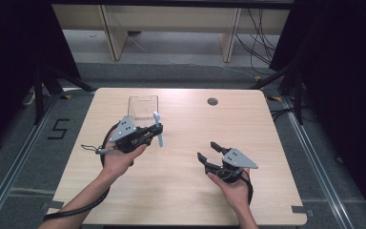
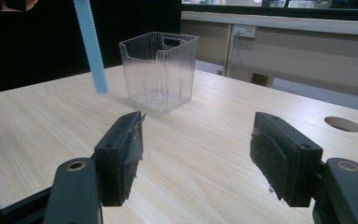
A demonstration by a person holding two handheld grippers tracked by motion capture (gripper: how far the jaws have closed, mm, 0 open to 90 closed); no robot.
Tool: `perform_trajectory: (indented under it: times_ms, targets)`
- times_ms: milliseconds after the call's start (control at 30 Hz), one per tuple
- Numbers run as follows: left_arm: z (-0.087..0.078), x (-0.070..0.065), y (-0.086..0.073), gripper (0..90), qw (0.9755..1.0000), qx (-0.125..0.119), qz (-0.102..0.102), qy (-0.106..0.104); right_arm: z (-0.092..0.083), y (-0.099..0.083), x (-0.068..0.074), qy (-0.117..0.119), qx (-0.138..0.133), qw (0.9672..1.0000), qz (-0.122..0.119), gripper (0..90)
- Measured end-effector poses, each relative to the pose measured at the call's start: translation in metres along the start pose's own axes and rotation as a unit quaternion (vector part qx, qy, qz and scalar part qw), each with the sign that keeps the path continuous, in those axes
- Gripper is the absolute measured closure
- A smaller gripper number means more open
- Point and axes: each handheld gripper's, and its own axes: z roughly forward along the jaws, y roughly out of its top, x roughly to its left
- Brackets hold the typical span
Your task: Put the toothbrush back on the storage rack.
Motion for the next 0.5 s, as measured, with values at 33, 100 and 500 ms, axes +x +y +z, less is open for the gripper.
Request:
perform_trajectory:
  times_ms: [33,100,500]
  targets:
    - [-0.001,0.001,0.0,83.6,1.0,0.0,-0.001,0.002,0.0,-0.001,-0.001,0.0,-0.004,1.0,-0.001,35.3]
    - [-0.004,0.004,0.0,83.6,1.0,-0.001,-0.002,0.005,-0.001,-0.002,-0.002,0.004,-0.008,0.9999,0.005,35.2]
    - [-0.017,0.016,-0.002,83.7,0.9996,-0.015,-0.014,0.021,-0.013,-0.011,-0.009,-0.026,-0.009,0.9995,0.014,34.3]
